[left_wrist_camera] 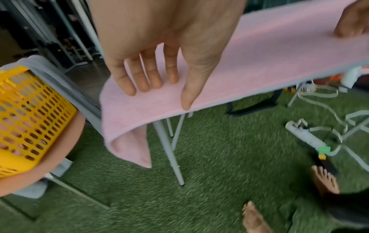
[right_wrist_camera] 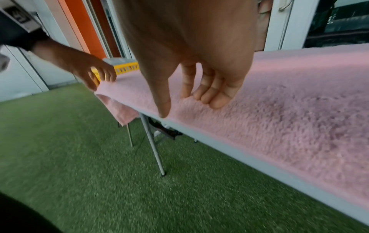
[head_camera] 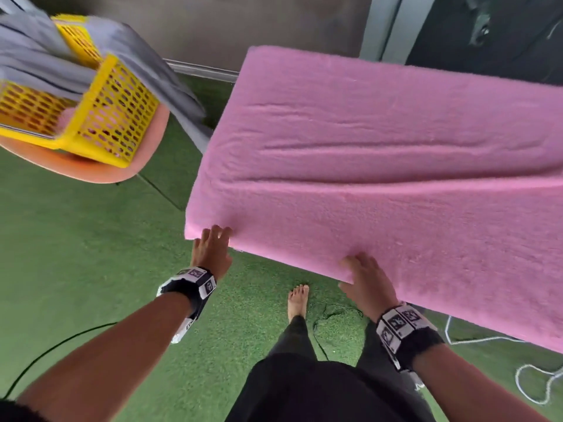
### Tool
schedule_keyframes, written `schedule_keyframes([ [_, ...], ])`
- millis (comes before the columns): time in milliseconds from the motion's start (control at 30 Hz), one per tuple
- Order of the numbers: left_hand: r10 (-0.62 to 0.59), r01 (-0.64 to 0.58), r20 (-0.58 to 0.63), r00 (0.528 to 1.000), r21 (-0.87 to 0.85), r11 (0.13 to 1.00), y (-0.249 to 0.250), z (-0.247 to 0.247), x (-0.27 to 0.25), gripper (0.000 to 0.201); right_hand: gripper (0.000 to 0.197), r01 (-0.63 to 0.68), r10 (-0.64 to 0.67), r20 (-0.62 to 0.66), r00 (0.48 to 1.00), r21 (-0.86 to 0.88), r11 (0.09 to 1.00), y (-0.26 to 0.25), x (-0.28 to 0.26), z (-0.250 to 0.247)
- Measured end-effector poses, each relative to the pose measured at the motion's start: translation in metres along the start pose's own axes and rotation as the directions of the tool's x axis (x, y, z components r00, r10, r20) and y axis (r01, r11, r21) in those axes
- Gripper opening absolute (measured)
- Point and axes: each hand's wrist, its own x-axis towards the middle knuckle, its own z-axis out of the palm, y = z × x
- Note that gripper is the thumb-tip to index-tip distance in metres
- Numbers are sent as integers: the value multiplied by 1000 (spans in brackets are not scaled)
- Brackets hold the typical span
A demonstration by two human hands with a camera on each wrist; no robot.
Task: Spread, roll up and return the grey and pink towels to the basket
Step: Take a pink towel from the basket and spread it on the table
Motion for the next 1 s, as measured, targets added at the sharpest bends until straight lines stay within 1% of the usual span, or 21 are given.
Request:
schedule_keyframes([
  [67, 46, -46, 0, 999, 59, 997, -25, -4, 13, 59, 41, -61, 59, -26, 998, -62, 996, -13, 3, 10],
  [133, 150, -150, 17, 989, 48, 987, -39, -7, 24, 62, 33, -110, 106, -58, 993, -61, 992, -16, 3, 15],
  [200, 213, -213, 30, 977, -1, 977, -46, -12, 33, 59, 26, -116, 113, -69, 991, -42, 992, -16, 4, 15],
  [233, 223, -223, 47, 974, -21, 975, -47, -15, 37, 56, 25, -109, 107, -67, 992, -40, 993, -17, 5, 13],
  [333, 278, -277, 46, 960, -31, 960, -53, -16, 43, 51, 22, -121, 120, -32, 992, -28, 992, -20, 9, 4],
  [467, 271, -266, 54, 961, -91, 960, -54, -23, 40, 41, 11, -159, 158, -11, 987, -10, 987, -25, 9, 0],
  [533, 273, -266, 59, 960, -100, 959, -56, -23, 35, 37, 8, -150, 149, -32, 988, -21, 989, -26, 3, 1],
  [633, 294, -278, 93, 951, -154, 948, -65, -25, 25, 22, 12, -138, 137, -63, 989, -11, 990, -30, -9, 0],
  [733, 303, -288, 114, 946, -136, 948, -69, -29, 23, 14, 18, -169, 168, -59, 984, 1, 986, -32, -17, 0],
  [767, 292, -279, 116, 949, -110, 954, -67, -31, 23, 12, 18, -164, 164, -46, 985, 5, 986, -31, -17, 1],
  [800, 268, -261, 142, 953, -67, 963, -66, -29, 23, 10, 17, -170, 170, -7, 985, 8, 985, -30, -18, 2],
  [833, 250, -254, 173, 953, 0, 967, -62, -26, 22, 7, 16, -167, 165, 49, 985, 28, 986, -28, -19, 5],
  [867, 235, -256, 216, 948, 77, 964, -57, -23, 19, 10, 18, -177, 169, 123, 978, 61, 982, -24, -20, 8],
  [900, 221, -267, 273, 936, 145, 953, -53, -21, 15, 15, 22, -196, 177, 198, 964, 84, 977, -21, -23, 11],
  [933, 199, -266, 333, 922, 168, 949, -49, -16, 11, 17, 26, -223, 192, 258, 947, 95, 970, -15, -27, 15],
  [967, 158, -238, 406, 900, 155, 959, -46, -8, 7, 17, 27, -247, 207, 288, 935, 109, 963, -8, -33, 17],
  [1000, 149, -237, 455, 878, 142, 961, -42, 0, 0, 18, 24, -287, 243, 310, 919, 104, 952, 2, -41, 21],
])
